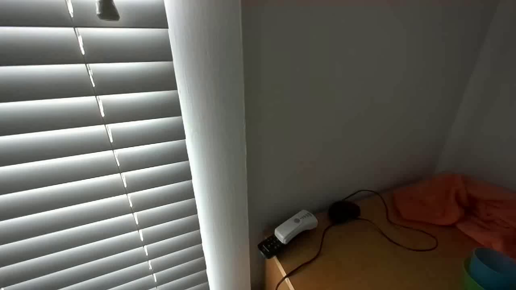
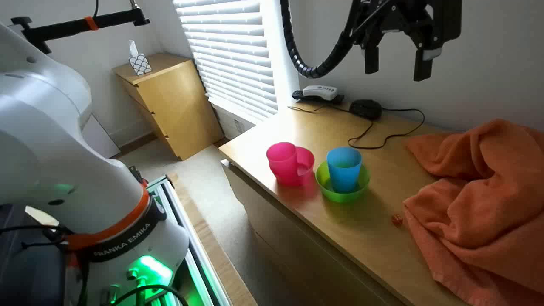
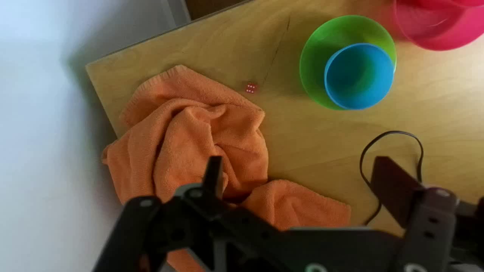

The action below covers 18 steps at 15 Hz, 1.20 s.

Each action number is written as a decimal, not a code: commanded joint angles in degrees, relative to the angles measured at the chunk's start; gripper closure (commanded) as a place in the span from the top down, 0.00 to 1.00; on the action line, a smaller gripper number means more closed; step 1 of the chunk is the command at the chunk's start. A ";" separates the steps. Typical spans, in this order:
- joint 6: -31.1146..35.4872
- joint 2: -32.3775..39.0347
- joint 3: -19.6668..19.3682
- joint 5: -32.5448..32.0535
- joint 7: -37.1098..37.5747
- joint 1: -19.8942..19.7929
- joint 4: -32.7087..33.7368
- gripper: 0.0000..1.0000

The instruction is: Put the pink cup on the cabinet then place the blue cup in the pink bowl and put the pink cup in the green bowl

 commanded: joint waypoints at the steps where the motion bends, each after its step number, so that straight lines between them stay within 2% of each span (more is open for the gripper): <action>1: -0.13 0.00 -0.48 -0.09 0.05 0.50 0.10 1.00; 5: -0.13 0.00 -0.48 -0.09 0.05 0.50 0.10 1.00; 8: -1.21 0.97 0.35 3.24 2.72 1.68 -0.88 1.00; 14: -11.02 4.83 1.45 12.59 11.22 3.56 -1.16 1.00; 18: -13.74 7.91 1.86 16.17 15.49 4.07 -2.17 1.00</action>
